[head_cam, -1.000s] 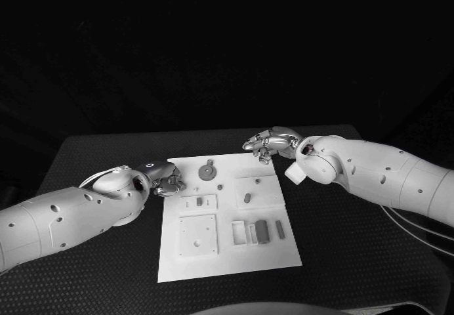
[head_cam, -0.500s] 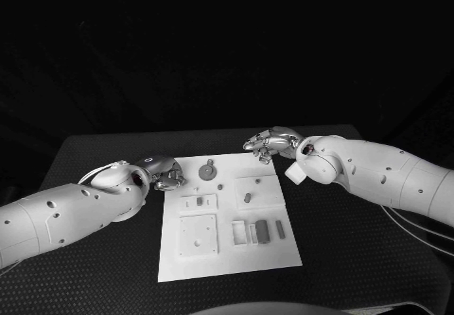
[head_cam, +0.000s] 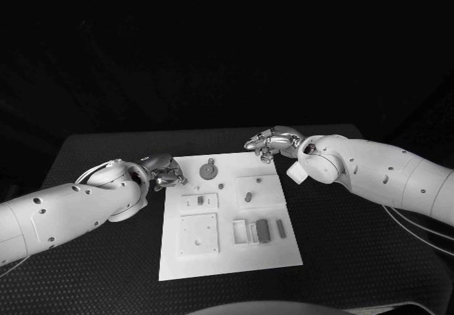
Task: Assemble the parts on the task board
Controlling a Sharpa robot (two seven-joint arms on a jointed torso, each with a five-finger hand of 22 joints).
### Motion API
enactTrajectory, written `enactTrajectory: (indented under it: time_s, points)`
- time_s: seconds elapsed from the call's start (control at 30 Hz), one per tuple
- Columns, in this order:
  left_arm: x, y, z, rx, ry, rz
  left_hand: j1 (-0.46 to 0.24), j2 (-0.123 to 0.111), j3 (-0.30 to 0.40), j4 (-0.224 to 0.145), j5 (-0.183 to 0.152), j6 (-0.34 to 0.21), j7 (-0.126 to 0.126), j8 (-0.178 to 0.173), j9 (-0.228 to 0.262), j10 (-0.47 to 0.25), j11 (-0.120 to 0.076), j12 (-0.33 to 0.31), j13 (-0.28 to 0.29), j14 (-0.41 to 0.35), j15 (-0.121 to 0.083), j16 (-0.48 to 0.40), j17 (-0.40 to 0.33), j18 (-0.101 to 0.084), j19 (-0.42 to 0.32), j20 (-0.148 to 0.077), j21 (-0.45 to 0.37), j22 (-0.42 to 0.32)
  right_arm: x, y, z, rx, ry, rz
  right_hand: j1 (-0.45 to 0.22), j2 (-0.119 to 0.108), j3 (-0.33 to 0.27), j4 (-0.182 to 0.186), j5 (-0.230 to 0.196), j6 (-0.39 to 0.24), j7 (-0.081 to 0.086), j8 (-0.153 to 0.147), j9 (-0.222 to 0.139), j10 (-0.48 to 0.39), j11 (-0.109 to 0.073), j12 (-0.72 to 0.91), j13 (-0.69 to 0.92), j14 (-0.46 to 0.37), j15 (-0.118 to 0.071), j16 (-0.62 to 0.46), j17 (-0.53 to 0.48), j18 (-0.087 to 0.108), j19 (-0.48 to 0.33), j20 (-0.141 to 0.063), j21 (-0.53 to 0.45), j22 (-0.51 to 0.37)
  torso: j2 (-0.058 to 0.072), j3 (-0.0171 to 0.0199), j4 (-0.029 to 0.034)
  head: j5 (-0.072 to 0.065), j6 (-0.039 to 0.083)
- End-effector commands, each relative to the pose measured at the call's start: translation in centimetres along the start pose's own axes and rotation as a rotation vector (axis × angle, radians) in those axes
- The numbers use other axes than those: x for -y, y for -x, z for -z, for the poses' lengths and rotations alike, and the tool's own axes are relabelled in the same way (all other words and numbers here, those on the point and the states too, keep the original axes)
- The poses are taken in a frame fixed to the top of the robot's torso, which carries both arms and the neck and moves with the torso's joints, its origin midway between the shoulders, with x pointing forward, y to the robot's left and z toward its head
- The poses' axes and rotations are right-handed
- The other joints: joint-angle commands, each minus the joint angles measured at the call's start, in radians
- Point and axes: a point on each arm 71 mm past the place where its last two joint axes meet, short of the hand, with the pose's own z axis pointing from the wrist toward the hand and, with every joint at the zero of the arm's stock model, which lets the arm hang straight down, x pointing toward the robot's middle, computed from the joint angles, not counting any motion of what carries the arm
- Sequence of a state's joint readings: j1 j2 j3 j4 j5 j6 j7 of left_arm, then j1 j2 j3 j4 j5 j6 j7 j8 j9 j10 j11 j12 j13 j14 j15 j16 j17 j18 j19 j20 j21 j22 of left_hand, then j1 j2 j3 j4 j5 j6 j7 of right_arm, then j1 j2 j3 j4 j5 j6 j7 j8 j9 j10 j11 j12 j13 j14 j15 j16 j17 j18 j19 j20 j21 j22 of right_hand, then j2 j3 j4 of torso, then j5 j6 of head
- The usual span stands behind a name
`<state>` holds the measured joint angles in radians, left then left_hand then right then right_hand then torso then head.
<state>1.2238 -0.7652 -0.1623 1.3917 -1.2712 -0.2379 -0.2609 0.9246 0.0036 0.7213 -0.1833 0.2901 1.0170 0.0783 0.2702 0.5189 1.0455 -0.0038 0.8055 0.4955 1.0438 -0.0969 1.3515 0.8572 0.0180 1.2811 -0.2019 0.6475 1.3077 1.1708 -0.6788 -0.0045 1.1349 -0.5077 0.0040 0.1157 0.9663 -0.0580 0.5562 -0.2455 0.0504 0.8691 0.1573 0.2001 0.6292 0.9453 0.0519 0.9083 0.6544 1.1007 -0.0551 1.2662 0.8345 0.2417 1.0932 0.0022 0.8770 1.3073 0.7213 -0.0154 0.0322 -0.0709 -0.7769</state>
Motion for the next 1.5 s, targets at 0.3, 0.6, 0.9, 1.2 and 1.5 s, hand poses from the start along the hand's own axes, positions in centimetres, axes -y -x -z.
enactTrajectory:
  time_s: [0.3, 0.6, 0.9, 1.2, 1.5]
  points:
    - [0.1, -1.2, 1.2, -0.068, 0.162, 0.082, -0.04, 0.005, 0.01, -0.038, 0.029, 0.045, 0.008, 0.108, 0.024, 0.025, -0.008, 0.006, -0.001, 0.033, -0.021, 0.012, 0.011, 0.087, 0.015, -0.009, 0.013, 0.021, 0.0, 0.0, 0.1, -0.006, 0.006, -0.003, -0.009, 0.001, 0.0, 0.007, 0.004, 0.0, 0.005, -0.004, -0.002, -0.004, 0.0, 0.007, -0.001, -0.008, -0.001, -0.004, -0.001, 0.02, 0.0, -0.005, -0.003, 0.016, 0.0, -0.0011, 0.0008, 0.018, -0.005]
    - [0.1, -2.5, 1.9, -0.076, 0.173, 0.004, -0.056, 0.003, 0.014, -0.047, 0.045, 0.058, 0.001, 0.117, 0.023, 0.04, -0.015, 0.008, -0.001, 0.043, -0.028, 0.018, 0.019, 0.086, 0.024, -0.015, 0.018, 0.021, 0.0, -0.1, 0.0, -0.007, 0.007, -0.003, -0.009, 0.001, 0.0, 0.007, 0.004, 0.0, 0.005, -0.004, -0.002, -0.004, 0.0, 0.007, -0.001, -0.008, -0.001, -0.004, -0.001, 0.02, 0.0, -0.005, -0.003, 0.016, 0.0, -0.0009, 0.0013, 0.02, -0.01]
    - [0.5, -3.5, 2.0, -0.096, 0.168, -0.017, -0.067, 0.006, 0.016, -0.057, 0.062, 0.062, -0.001, 0.121, 0.021, 0.047, -0.017, 0.009, -0.001, 0.047, -0.031, 0.021, 0.025, 0.085, 0.028, -0.018, 0.022, 0.021, -0.1, -0.1, 0.0, -0.007, 0.007, -0.003, -0.009, 0.001, 0.0, 0.008, 0.004, 0.0, 0.005, -0.004, -0.002, -0.004, 0.0, 0.007, -0.001, -0.008, -0.001, -0.004, -0.001, 0.02, 0.0, -0.005, -0.003, 0.016, 0.0, -0.0012, 0.0003, 0.022, -0.012]
    - [0.9, -3.6, 1.7, -0.094, 0.164, -0.024, -0.07, 0.006, 0.016, -0.059, 0.064, 0.063, -0.002, 0.121, 0.02, 0.048, -0.018, 0.01, 0.0, 0.048, -0.031, 0.022, 0.025, 0.085, 0.029, -0.019, 0.023, 0.021, -0.1, -0.1, 0.0, -0.008, 0.007, -0.003, -0.009, 0.001, 0.0, 0.008, 0.004, 0.0, 0.005, -0.004, -0.002, -0.004, 0.0, 0.007, -0.002, -0.008, -0.001, -0.004, -0.001, 0.02, 0.0, -0.005, -0.003, 0.016, 0.0, -0.001, -0.0004, 0.023, -0.013]
    - [1.0, -3.7, 1.6, -0.109, 0.168, -0.043, -0.075, 0.0, 0.016, -0.059, 0.064, 0.062, -0.002, 0.122, 0.019, 0.048, -0.018, 0.01, 0.0, 0.05, -0.032, 0.021, 0.026, 0.085, 0.03, -0.02, 0.023, 0.02, -0.1, -0.1, 0.0, -0.008, 0.007, -0.003, -0.009, 0.002, 0.0, 0.008, 0.004, 0.0, 0.005, -0.004, -0.002, -0.004, 0.0, 0.007, -0.002, -0.008, -0.001, -0.004, -0.001, 0.02, 0.0, -0.005, -0.003, 0.016, 0.0, -0.0013, -0.0002, 0.021, -0.013]
